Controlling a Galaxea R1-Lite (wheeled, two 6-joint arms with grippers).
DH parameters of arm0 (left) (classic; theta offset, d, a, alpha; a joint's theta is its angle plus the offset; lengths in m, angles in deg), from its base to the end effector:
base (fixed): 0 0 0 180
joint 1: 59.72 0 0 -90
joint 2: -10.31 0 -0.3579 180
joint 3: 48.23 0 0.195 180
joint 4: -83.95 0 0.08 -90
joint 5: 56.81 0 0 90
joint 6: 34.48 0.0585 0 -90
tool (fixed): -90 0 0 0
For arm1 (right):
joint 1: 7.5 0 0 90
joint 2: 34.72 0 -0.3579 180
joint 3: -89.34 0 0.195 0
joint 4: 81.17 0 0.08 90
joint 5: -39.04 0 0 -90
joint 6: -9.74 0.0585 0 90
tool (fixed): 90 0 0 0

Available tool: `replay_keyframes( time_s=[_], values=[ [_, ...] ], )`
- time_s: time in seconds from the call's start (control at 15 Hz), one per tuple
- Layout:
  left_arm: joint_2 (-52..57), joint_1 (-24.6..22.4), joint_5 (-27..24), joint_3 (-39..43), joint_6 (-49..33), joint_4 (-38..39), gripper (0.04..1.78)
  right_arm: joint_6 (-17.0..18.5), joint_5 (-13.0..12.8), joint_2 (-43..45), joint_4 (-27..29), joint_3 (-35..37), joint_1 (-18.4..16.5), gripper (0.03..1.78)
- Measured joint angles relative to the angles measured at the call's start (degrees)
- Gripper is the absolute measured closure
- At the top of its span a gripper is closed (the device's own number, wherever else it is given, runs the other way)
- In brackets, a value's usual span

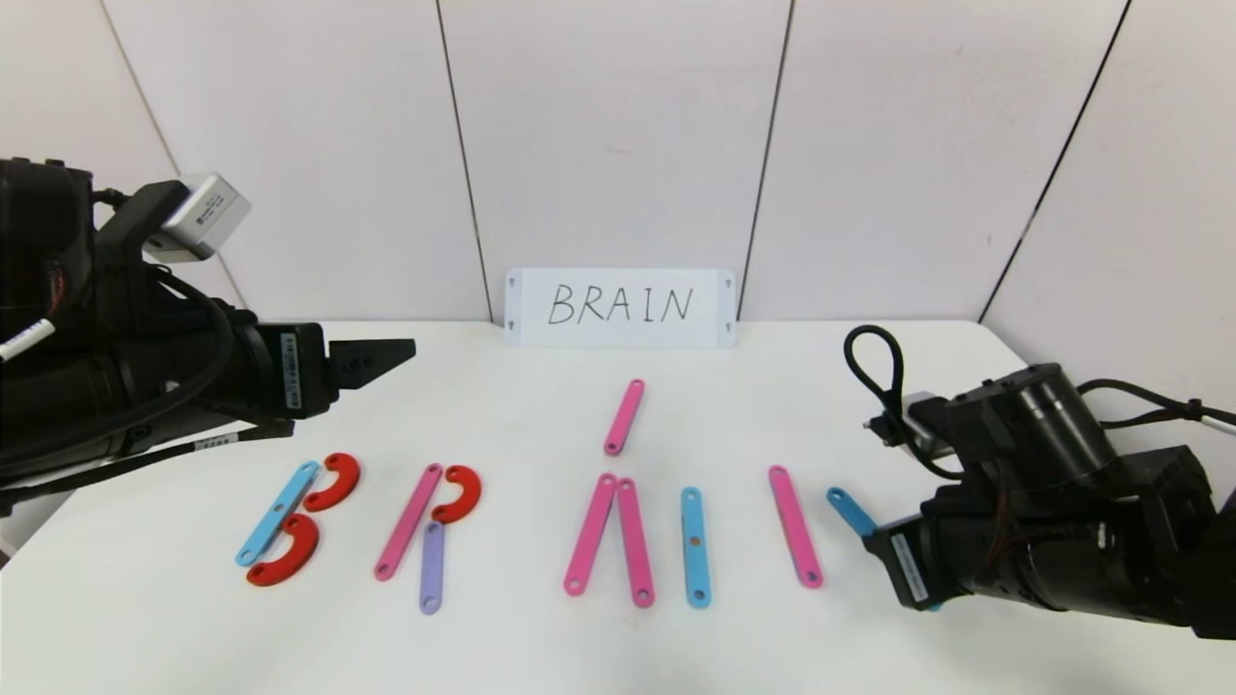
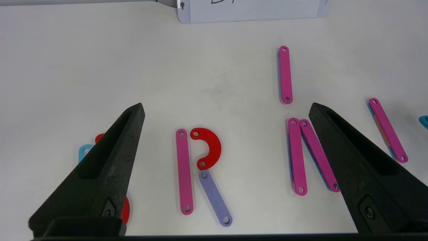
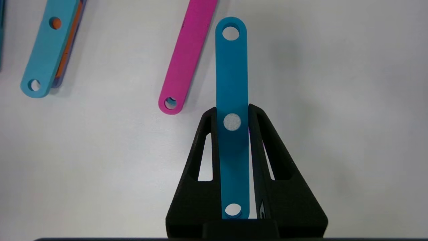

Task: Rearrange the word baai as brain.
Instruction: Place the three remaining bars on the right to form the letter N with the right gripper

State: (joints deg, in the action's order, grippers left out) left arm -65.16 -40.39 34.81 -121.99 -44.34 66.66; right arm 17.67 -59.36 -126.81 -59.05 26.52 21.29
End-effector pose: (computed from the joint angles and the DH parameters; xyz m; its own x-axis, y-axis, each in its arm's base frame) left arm 0.2233 -0.0766 0.2956 0.9012 -0.2862 -0.3254 0.2485 0.9565 -0.1528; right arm 0.2400 0.1222 0.1546 0.6114 0.1693 -0.7730 -0.2983 0.9541 -0.0270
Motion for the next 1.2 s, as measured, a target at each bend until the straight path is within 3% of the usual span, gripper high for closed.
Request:
replay_keyframes(
  time_s=[0.33,1.2],
  values=[
    [-0.2,0.0,0.0,0.0,0.0,0.0,0.10,-5.1,4.5,-2.0,-6.0,1.8,-4.9,1.52],
    [-0.9,0.0,0.0,0.1,0.0,0.1,0.10,-6.6,4.8,-11.1,-11.3,-1.5,-7.4,1.52]
  ],
)
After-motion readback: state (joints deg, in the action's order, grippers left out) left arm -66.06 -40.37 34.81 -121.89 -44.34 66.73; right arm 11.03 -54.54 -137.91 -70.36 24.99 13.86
